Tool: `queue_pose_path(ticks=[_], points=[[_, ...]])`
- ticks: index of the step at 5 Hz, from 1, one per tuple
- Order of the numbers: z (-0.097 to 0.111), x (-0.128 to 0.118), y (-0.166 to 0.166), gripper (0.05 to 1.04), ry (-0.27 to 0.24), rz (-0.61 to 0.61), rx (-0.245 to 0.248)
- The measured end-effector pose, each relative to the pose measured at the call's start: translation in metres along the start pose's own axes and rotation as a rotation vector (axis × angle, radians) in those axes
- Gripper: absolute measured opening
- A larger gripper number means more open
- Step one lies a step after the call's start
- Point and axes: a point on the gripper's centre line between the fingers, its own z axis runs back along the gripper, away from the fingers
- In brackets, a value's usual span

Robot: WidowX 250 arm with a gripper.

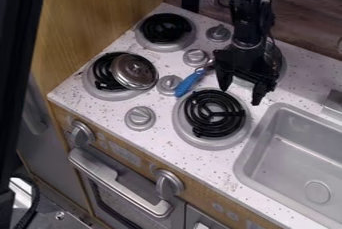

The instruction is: Put the metallic lid to the left bottom burner

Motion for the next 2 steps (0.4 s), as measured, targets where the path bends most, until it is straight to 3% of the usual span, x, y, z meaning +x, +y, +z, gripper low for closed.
queue_pose_path(ticks=[1, 2], points=[[-0.013, -0.01, 0.001, 1.0, 0.044, 0.002, 0.002], [-0.011, 0.002, 0.025, 0.999, 0.034, 0.067, 0.015]])
